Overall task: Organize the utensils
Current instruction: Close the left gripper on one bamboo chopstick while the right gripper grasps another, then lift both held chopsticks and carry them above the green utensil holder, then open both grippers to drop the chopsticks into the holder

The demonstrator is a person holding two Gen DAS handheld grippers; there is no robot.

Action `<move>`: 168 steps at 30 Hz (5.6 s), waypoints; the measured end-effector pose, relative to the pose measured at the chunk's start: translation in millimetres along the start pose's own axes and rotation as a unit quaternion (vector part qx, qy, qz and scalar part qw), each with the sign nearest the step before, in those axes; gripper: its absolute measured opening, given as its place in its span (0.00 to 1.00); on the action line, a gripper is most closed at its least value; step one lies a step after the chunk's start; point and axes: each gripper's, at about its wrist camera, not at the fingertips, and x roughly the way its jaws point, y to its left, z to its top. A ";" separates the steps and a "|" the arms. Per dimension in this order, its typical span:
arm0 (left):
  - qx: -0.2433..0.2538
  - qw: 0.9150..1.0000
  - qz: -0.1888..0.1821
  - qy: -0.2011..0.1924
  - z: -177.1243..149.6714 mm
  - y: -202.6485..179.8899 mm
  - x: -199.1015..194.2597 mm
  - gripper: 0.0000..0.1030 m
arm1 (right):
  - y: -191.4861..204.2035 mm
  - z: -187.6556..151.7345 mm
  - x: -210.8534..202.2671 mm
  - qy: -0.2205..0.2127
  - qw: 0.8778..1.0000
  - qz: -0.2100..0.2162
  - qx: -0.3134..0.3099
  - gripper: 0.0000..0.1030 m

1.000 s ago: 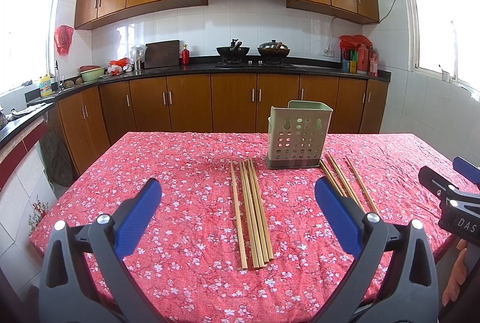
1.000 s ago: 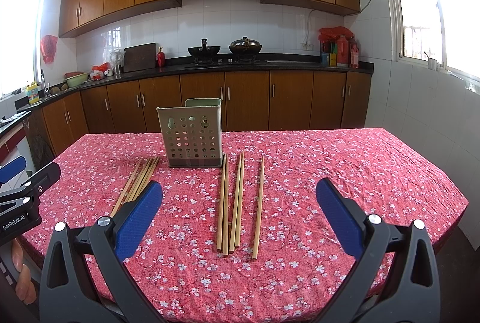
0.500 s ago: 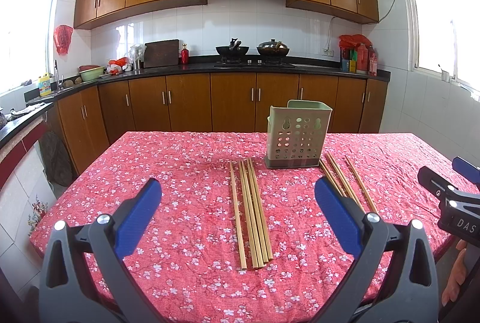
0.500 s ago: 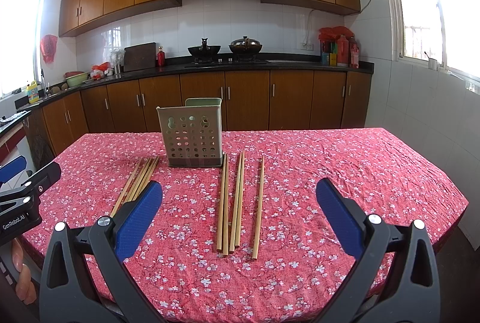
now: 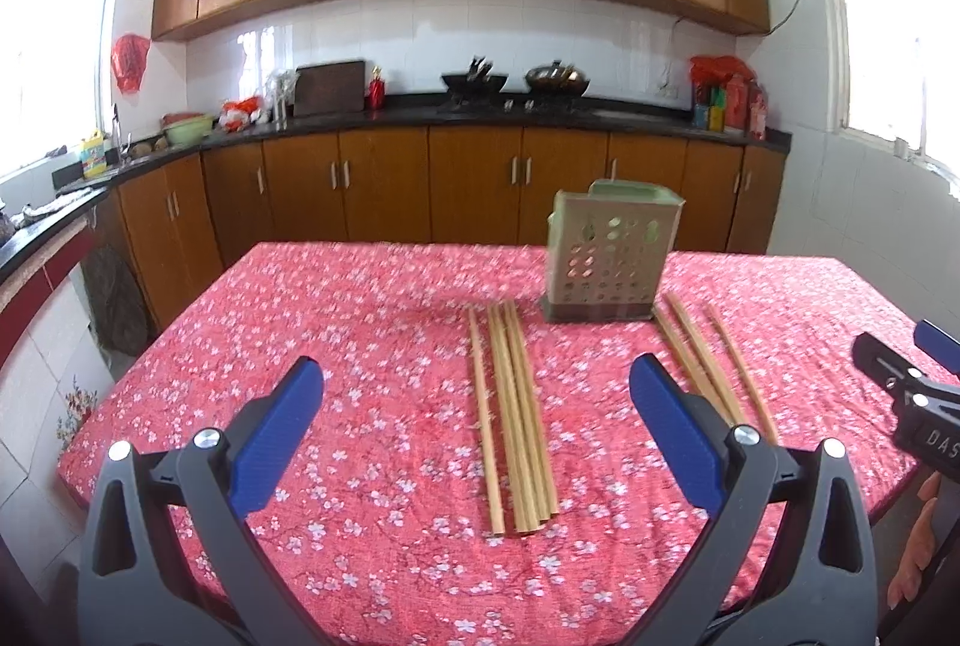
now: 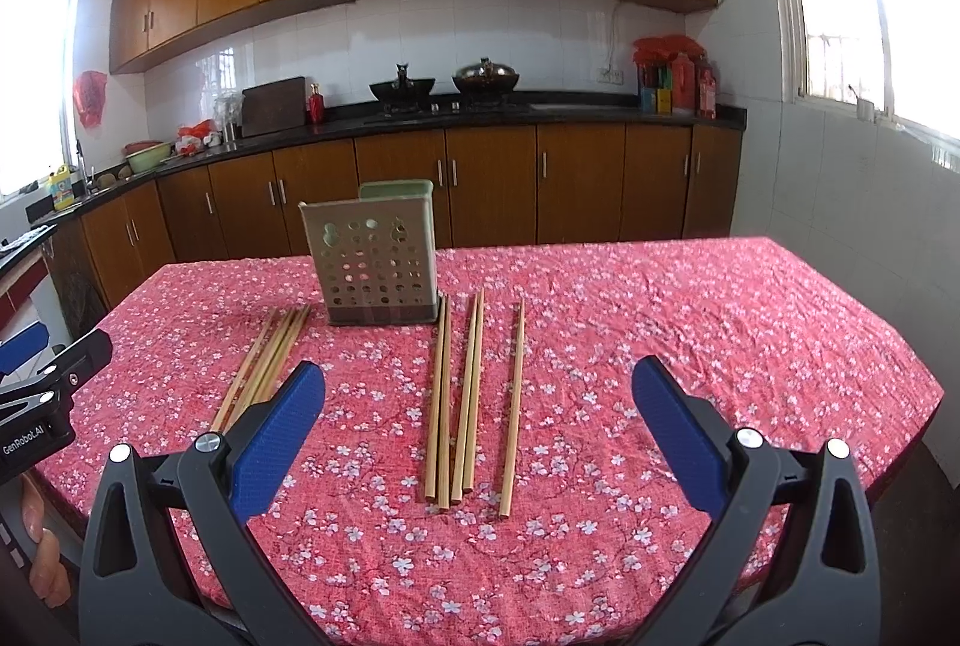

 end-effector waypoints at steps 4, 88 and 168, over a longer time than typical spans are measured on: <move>-0.017 0.999 0.015 0.045 -0.3 12.8 27.6 0.96 | -11.6 -9.0 29.9 0.052 0.998 -0.017 0.012 0.92; -0.006 0.986 -0.050 0.156 23.7 61.7 151.0 0.08 | -89.5 -13.2 171.4 0.186 0.981 -0.034 0.052 0.44; -0.059 0.992 -0.108 -0.026 219.5 -46.4 161.5 0.10 | -7.2 180.9 133.8 -0.098 0.989 0.105 0.046 0.47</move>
